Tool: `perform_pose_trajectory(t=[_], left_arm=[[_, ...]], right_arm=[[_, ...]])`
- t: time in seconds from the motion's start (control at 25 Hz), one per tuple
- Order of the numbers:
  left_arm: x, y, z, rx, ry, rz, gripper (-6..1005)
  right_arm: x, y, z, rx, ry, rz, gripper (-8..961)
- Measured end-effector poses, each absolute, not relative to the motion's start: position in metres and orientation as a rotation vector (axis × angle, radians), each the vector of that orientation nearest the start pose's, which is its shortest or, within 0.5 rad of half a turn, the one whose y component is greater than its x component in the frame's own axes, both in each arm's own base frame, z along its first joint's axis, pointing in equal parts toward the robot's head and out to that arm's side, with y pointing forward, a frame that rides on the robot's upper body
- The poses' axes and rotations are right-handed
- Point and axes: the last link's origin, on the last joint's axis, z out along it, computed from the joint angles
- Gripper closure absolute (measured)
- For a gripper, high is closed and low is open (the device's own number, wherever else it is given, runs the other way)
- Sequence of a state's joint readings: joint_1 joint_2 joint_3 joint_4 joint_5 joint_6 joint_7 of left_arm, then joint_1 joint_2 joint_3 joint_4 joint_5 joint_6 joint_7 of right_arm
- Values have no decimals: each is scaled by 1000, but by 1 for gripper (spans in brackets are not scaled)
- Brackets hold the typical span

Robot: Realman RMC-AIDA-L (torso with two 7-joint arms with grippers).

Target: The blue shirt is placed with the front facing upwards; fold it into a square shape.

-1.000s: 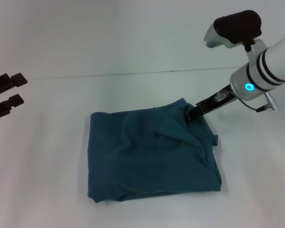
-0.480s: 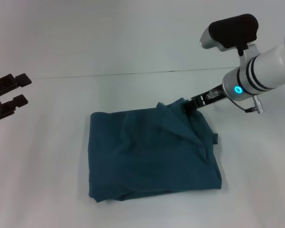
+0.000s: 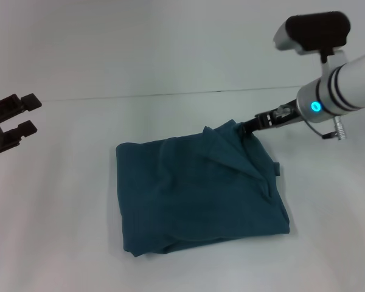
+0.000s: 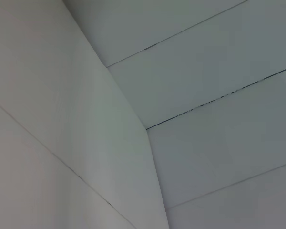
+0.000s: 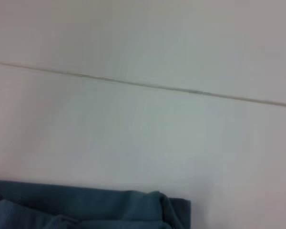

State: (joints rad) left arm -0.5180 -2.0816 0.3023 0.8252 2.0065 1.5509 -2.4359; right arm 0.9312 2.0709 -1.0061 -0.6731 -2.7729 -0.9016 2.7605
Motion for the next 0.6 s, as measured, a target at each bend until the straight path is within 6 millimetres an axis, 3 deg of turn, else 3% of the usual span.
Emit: perform_pose_trajectory(t=[0.16, 0.32, 0.6], left_arm=[[-290, 347, 85, -1851, -1847, -1211, 245], [-291, 346, 87, -1838, -1845, -1221, 245], [-294, 346, 94, -1801, -1838, -1260, 245]], right_arm=[[202, 457, 8, -2101, 1276, -20, 87], [188, 442, 14, -2240, 1342, 60, 87], [173, 422, 3, -2439, 1443, 45, 87]])
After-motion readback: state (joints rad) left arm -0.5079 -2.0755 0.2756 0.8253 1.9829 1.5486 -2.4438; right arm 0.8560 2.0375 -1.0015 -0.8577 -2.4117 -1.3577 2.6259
